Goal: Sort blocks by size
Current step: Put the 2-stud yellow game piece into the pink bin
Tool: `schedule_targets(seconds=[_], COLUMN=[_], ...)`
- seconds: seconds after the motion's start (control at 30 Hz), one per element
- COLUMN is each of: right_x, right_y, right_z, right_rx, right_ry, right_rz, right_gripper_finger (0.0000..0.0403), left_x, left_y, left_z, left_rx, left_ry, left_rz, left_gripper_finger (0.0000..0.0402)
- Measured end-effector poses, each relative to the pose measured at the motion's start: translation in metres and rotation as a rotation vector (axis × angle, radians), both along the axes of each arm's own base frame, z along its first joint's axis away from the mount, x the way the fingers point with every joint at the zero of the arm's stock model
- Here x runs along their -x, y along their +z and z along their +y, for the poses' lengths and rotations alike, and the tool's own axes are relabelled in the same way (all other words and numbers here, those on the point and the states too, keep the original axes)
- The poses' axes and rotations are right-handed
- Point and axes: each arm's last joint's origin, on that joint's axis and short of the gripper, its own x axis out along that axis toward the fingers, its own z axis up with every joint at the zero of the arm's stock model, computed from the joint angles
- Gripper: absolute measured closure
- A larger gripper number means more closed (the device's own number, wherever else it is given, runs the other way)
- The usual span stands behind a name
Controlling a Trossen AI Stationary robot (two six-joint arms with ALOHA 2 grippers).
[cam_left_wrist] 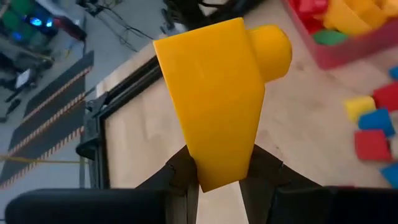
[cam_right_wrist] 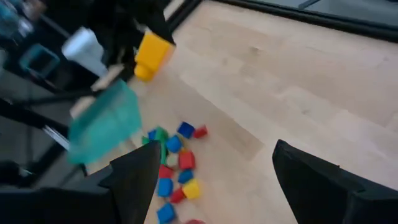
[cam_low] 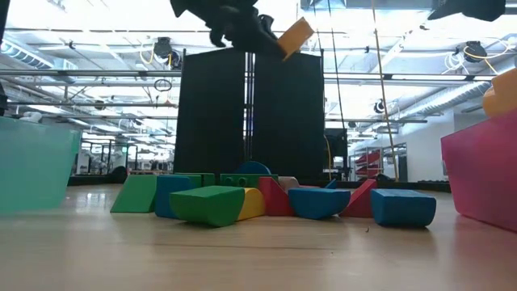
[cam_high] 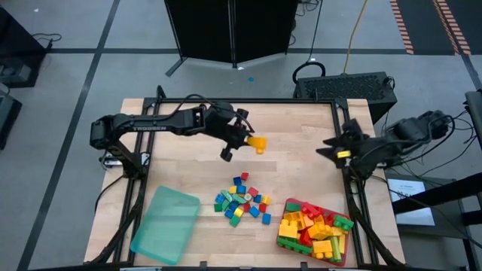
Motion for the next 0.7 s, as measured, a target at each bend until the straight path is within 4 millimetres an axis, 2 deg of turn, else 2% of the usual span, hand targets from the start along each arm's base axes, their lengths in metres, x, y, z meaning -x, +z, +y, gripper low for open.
schedule_targets(seconds=[0.1, 0.17, 0.27, 0.47, 0.7], right_x=[0.003, -0.003, -0.020, -0.050, -0.067], right_y=[0.002, 0.001, 0.002, 0.017, 0.034], right_z=[-0.002, 0.000, 0.006, 0.016, 0.019], right_rx=[-0.027, 0.028, 0.206, 0.700, 0.925], right_ry=[-0.026, -0.040, -0.023, -0.043, -0.054], right_rz=[-0.029, -0.023, -0.025, -0.028, -0.025], right_gripper_finger=[0.0103, 0.0103, 0.0103, 0.0103, 0.0103], left_x=[-0.001, -0.003, -0.008, -0.017, -0.019], left_y=[0.001, 0.004, 0.012, 0.032, 0.046], left_z=[-0.002, -0.007, -0.015, -0.028, -0.034], left_rx=[0.082, 0.144, 0.232, 0.429, 0.526], left_ry=[0.033, 0.045, 0.066, 0.121, 0.160], left_rz=[-0.009, -0.034, -0.113, -0.307, -0.446], left_gripper_finger=[0.0315, 0.0315, 0.0315, 0.0315, 0.0315])
